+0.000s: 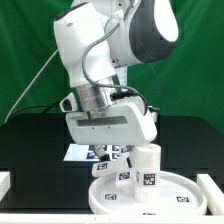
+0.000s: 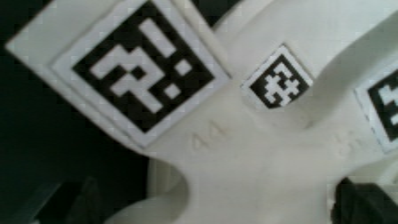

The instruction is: Assemble round table

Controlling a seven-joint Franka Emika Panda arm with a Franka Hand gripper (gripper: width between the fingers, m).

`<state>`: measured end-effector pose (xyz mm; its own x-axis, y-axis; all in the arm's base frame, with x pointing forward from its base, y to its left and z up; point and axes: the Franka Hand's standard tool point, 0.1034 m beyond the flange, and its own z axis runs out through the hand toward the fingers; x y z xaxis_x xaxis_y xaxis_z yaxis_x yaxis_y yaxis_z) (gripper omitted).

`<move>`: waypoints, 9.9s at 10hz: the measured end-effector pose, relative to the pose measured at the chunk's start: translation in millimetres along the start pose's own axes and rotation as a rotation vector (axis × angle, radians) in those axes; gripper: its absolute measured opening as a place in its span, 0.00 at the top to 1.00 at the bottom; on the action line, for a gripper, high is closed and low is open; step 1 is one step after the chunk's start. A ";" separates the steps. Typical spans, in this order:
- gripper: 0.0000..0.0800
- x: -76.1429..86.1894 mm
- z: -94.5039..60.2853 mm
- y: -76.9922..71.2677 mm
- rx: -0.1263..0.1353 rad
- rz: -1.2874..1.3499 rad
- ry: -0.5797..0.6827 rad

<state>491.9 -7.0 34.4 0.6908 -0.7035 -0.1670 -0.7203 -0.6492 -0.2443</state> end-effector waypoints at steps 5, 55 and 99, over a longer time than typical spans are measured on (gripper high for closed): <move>0.19 -7.2 1.3 -3.8 -0.005 0.005 0.019; 0.19 5.0 4.8 13.1 -0.088 -0.140 0.273; 0.19 25.9 -26.7 -11.9 -0.316 -1.630 0.104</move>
Offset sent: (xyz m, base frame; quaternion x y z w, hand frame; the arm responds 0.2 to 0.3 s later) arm -0.0166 0.0163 0.0078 0.0135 -0.0227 0.0182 0.9995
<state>516.7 -25.2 58.4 0.6843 0.7199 0.1160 0.7123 -0.6940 0.1054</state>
